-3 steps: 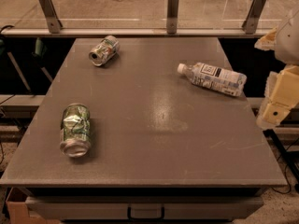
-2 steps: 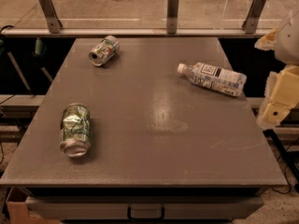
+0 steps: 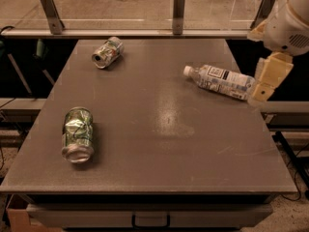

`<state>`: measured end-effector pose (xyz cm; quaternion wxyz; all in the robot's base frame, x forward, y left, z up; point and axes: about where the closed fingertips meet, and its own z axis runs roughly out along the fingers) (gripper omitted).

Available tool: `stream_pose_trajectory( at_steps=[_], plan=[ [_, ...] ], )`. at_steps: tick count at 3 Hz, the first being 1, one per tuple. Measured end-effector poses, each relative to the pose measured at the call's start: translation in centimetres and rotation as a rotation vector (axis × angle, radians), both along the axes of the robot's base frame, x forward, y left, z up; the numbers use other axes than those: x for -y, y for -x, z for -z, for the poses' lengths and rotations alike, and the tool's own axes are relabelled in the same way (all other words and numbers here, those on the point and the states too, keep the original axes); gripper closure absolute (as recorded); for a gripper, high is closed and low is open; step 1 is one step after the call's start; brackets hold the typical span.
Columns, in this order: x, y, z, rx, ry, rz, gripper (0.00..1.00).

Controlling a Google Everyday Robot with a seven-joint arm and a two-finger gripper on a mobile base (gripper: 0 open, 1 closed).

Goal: Pick blue plastic bottle

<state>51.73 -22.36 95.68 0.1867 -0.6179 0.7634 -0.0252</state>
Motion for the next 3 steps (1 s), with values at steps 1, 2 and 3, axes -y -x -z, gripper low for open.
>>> stream_pose_trajectory(
  at_steps=[1, 2, 3],
  plan=[
    [1.2, -5.4, 3.1, -0.025, -0.046, 0.018, 0.0],
    [2.4, -9.1, 7.3, -0.079, -0.085, 0.048, 0.0],
    [3.0, -11.3, 10.1, -0.113, -0.109, 0.067, 0.0]
  ],
)
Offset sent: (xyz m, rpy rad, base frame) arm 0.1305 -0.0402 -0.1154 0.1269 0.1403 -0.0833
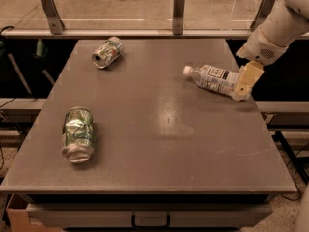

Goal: Pick blue plastic bottle

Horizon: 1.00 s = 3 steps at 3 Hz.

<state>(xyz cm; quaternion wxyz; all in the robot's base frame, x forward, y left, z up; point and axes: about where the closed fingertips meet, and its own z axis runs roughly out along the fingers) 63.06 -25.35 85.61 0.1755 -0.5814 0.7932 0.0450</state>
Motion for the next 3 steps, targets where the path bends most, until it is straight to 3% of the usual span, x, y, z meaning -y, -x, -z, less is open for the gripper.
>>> stream_pose_trajectory(
  at_steps=[1, 2, 3],
  plan=[
    [0.1, -0.8, 1.6, -0.034, -0.027, 0.017, 0.16],
    [-1.3, -0.2, 1.2, -0.068, -0.072, 0.012, 0.39],
    [-5.0, 2.4, -1.3, -0.09, -0.145, -0.06, 0.64]
  ],
)
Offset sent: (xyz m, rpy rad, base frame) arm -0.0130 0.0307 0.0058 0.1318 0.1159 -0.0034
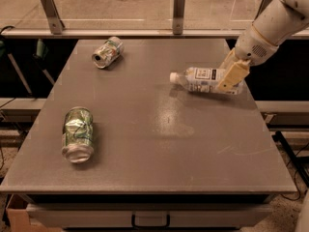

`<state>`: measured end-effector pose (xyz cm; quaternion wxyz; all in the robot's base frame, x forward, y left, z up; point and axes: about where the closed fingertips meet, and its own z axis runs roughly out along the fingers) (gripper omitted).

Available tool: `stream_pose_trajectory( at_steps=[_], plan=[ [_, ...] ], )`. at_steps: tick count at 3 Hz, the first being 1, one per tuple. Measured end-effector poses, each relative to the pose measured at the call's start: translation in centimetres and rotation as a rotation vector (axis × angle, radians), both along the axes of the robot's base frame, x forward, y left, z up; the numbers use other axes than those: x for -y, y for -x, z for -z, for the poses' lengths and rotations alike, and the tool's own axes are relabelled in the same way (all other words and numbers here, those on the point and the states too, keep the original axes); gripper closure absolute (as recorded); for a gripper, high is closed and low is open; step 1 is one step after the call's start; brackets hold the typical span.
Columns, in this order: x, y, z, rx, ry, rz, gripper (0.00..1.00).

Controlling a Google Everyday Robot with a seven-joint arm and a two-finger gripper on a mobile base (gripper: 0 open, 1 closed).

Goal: Pick blue plastic bottle

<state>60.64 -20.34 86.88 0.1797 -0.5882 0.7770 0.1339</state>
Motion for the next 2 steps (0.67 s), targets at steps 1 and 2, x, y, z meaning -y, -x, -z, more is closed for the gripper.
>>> stream_pose_trajectory(
  at_steps=[1, 2],
  plan=[
    [-4.3, 3.8, -3.6, 0.001, -0.084, -0.107, 0.86],
    [-8.7, 8.2, -7.0, -0.011, -0.177, -0.193, 1.0]
  ],
)
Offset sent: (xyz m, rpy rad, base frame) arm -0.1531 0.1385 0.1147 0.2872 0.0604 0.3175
